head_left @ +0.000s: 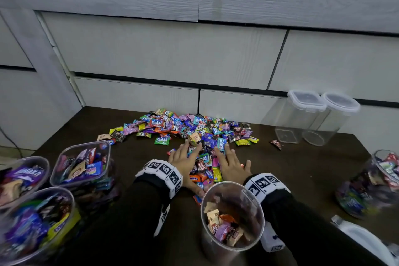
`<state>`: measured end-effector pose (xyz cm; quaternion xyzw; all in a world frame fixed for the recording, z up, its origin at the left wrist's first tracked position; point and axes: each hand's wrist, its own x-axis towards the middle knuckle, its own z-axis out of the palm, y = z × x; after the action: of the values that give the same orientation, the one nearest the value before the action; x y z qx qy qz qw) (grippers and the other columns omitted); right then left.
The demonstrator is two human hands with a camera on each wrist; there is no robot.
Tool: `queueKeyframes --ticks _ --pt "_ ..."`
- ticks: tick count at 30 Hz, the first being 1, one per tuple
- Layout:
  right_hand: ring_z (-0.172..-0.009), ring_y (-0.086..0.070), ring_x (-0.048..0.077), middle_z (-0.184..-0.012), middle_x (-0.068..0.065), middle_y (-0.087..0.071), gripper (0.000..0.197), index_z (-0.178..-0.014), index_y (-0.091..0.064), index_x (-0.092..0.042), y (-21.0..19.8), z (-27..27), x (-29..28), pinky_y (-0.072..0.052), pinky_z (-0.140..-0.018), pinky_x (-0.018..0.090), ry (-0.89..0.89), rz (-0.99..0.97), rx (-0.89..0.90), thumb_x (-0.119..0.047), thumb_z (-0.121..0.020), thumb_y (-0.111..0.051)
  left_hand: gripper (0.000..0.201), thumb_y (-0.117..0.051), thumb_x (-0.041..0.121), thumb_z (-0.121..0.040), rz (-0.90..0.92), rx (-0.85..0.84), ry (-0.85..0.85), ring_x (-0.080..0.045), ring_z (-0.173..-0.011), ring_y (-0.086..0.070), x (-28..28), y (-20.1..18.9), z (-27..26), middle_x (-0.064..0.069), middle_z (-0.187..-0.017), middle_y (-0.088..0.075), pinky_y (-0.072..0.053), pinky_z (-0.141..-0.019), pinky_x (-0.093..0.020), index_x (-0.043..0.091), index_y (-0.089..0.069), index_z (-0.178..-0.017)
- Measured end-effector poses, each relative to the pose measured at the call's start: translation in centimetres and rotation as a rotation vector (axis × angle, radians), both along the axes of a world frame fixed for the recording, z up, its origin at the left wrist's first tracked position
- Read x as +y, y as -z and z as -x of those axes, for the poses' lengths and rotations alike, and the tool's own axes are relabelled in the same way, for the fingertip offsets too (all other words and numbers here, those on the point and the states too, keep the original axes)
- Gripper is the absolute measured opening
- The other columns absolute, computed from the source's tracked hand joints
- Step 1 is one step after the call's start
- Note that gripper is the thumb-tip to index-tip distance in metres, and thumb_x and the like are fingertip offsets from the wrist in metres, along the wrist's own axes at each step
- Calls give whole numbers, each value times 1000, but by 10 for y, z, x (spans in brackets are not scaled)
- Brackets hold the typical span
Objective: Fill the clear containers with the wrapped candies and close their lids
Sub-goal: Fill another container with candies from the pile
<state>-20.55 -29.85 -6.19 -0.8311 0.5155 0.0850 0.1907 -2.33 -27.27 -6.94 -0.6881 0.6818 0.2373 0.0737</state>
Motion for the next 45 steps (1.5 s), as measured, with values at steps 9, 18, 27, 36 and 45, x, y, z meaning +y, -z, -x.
queueKeyframes --ticks 9,18,27,36,45 --pt "-126 -32 31 -143 13 -26 63 -146 -23 -22 -7 3 -3 -36 -100 43 -178 256 95 -37 -92 -51 81 -55 61 -88 267 -98 -103 -26 -134 -26 9 -6 25 -6 -148 -25 -28 -105 -43 36 -12 -152" --pt "-106 -52 38 -122 16 -35 45 -121 -39 -8 -31 7 -5 -42 -89 39 -112 -15 -134 2 -80 -54 53 -56 16 -97 189 57 -67 -40 -115 -53 12 -26 30 -19 -139 -35 -47 -91 -47 11 -26 -140" --pt "-98 -50 20 -101 2 -54 22 -105 -55 -7 -70 43 8 -36 -79 22 -57 114 -429 5 -89 -47 44 -48 34 -101 289 254 -293 -30 -115 -54 35 -50 17 -15 -125 -54 -45 -90 -38 8 -35 -134" --pt "-80 -49 11 -96 -2 -52 16 -106 -54 -13 -125 60 37 -32 -68 18 -18 248 -550 -5 -92 -53 59 -45 40 -101 365 304 -273 -30 -124 -51 63 -110 20 -16 -137 -51 -43 -95 -36 12 -25 -149" --pt "-62 -43 -4 -80 -12 -50 17 -99 -48 -20 -159 64 77 -36 -54 8 -5 288 -760 -6 -93 -55 39 -47 38 -100 632 589 -238 -23 -90 -59 101 -159 52 -7 -97 -60 -43 -72 -34 10 -43 -128"
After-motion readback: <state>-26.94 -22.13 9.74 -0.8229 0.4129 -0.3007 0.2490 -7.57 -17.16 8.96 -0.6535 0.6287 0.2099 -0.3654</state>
